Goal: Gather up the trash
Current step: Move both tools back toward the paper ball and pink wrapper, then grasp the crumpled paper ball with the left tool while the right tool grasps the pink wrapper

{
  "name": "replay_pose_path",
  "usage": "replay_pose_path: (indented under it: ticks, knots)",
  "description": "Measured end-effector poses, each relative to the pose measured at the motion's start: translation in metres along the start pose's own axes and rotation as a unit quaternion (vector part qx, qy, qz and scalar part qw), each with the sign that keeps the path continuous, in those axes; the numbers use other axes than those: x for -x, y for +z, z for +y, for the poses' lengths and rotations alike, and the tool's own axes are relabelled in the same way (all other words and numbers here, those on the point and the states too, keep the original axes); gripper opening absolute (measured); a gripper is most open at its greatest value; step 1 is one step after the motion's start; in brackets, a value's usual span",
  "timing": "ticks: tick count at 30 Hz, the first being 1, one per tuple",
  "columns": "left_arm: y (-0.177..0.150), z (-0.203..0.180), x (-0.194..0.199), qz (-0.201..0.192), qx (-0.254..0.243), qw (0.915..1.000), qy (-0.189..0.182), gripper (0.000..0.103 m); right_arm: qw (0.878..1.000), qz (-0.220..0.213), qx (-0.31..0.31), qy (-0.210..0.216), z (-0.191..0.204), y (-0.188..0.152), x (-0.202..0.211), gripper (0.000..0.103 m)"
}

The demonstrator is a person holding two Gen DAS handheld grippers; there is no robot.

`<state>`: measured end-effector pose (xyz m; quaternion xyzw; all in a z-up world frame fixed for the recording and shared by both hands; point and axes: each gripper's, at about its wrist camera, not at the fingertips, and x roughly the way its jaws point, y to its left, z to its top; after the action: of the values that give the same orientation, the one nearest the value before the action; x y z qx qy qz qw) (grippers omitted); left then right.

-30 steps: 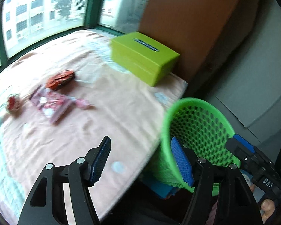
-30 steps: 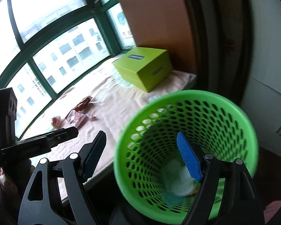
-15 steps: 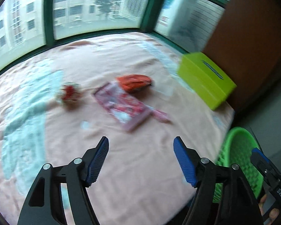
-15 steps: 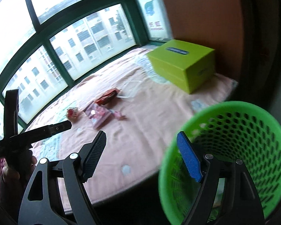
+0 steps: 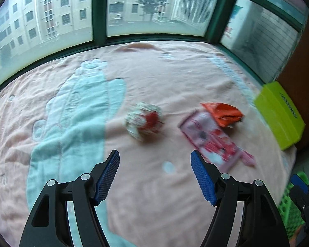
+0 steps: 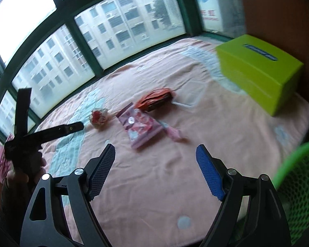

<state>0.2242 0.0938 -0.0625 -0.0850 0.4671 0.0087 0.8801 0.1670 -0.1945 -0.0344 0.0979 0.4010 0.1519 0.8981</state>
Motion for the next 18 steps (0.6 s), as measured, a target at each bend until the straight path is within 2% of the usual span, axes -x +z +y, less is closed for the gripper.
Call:
replay_pose_path:
  ticks: [5,14,18]
  knots:
    - [0.016,0.016,-0.031,0.014,-0.003,0.9998,0.014,0.069,1.000,0.021,0.009,0.011,0.007,0.013,-0.037,0.083]
    - [0.037,0.017,-0.071,0.021,-0.026,0.9992,0.020,0.069,0.998,0.049,0.039,0.023,0.017,0.030,-0.088,0.087]
    - [0.042,0.021,-0.082,0.023,-0.022,0.9994,0.012,0.069,0.996,0.061,0.063,0.019,0.024,0.033,-0.108,0.089]
